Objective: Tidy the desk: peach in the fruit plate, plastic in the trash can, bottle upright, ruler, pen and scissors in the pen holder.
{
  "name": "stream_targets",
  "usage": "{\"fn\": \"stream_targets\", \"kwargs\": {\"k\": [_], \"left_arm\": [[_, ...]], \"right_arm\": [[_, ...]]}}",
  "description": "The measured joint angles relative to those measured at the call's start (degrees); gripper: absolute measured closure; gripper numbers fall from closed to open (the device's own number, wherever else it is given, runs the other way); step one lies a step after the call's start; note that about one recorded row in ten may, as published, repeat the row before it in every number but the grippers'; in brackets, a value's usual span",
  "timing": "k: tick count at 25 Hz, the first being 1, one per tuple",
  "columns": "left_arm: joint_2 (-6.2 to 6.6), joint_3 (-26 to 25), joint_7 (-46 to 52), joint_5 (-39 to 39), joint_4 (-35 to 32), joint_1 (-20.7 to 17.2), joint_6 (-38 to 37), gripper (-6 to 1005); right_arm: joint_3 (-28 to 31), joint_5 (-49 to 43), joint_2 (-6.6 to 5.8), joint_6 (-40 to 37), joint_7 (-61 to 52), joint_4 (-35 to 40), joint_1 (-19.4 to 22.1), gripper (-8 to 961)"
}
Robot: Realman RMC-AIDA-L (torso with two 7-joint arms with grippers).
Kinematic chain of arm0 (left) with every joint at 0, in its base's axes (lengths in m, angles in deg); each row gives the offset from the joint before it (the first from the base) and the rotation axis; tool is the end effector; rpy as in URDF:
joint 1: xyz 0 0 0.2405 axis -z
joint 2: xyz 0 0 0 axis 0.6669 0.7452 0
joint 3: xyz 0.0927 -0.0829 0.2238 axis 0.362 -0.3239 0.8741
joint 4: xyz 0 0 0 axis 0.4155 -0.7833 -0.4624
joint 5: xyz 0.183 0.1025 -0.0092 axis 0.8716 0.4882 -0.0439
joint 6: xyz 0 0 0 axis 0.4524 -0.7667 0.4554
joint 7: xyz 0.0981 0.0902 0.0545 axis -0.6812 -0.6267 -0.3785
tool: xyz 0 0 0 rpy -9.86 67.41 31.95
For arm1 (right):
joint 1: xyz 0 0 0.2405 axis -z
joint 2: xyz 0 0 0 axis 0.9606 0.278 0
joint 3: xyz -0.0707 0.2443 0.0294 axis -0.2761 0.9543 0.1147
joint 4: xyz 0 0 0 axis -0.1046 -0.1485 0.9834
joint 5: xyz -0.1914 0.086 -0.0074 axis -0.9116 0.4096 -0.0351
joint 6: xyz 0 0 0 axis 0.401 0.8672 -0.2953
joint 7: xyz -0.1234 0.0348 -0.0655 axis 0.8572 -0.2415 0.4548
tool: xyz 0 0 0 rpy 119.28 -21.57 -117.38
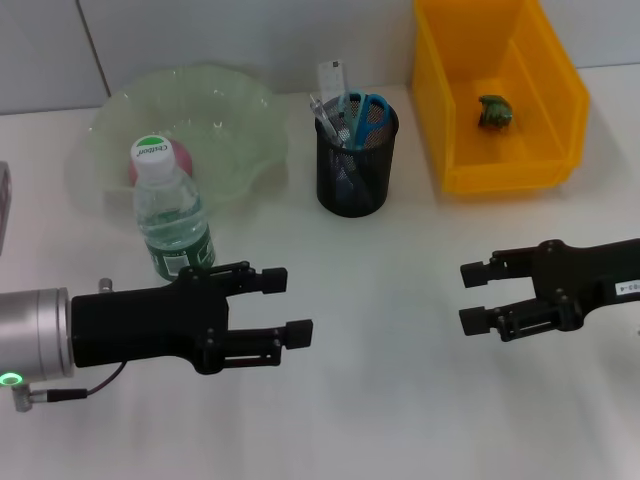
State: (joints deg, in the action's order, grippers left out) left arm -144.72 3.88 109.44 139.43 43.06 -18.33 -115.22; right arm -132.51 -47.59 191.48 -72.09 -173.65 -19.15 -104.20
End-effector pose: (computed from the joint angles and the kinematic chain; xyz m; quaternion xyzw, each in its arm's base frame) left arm -0.2292 0.2959 -0.0312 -0.9361 -0.2073 -0.2840 0.0119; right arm 0.2806 0.3125 0.0384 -0.9406 0.2742 0.1994 0.0156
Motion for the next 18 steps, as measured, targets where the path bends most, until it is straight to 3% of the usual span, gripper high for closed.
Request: {"fn": "stream_targets", "kwargs": {"k": [5,18], "left_arm": [[0.49,0.03,0.34,0.0,0.03,0.32,-0.53,207],[0.88,-0.03,1.37,2.19,-0.4,0.47,-2.94,207]], "right_arm": [[0.02,-1.1,1.14,0.83,0.27,-0.03,-0.57,126],[0.51,-1.3,1.46,0.24,0.2,-0.05,-0.26,126]]}}
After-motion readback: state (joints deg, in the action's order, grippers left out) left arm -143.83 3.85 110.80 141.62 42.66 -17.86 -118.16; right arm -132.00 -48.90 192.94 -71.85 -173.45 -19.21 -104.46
